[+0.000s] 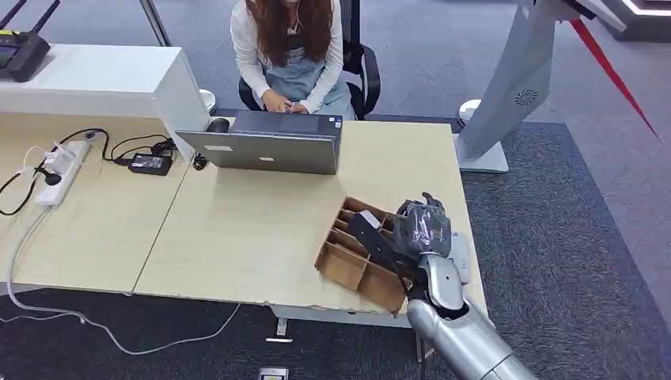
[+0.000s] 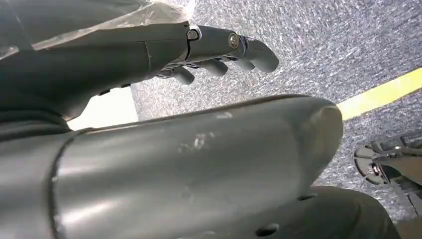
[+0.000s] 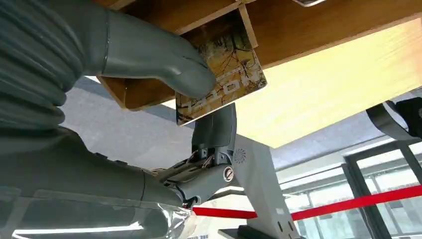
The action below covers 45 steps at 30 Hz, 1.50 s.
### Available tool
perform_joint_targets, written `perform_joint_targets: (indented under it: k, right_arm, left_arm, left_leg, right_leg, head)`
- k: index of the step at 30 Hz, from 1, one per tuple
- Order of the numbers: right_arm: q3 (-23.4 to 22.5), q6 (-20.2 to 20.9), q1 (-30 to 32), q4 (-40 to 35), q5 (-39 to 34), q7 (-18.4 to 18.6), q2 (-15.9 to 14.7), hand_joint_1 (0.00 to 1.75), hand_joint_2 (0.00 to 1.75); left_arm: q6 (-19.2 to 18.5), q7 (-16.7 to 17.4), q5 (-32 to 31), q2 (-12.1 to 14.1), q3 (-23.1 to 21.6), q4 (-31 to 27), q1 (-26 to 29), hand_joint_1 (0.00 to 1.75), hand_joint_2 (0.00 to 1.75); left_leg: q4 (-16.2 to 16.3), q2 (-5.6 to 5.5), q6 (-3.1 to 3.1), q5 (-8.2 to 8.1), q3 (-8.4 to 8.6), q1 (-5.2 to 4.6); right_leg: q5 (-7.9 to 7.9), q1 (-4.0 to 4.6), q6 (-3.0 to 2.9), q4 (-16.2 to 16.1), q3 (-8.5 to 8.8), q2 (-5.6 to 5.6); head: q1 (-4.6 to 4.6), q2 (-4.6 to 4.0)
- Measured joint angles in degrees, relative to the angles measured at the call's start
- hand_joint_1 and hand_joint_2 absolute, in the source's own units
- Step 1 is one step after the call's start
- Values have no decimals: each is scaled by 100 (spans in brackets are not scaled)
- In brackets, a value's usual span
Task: Pass the card to the sensor for recognition and then transmit it.
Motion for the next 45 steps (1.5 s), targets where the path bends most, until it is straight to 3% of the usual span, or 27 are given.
perform_joint_targets:
  k: [33,45]
  right_arm:
    - [-11,-171,32,0,-33,-70,2,175,175]
    - [-50,-549,189,-577,-210,-540,15,175,175]
  left_arm:
    - [33,-15,-35,0,0,0,0,0,0]
    - [76,-11,-22,-4,0,0,3,0,0]
  left_leg:
    - [0,0,0,0,-1,0]
    - [0,-1,0,0,-4,0]
  right_leg:
    - [0,0,0,0,-1,0]
    - [0,0,0,0,-2,0]
  head:
    - [-2,0]
    - [0,0]
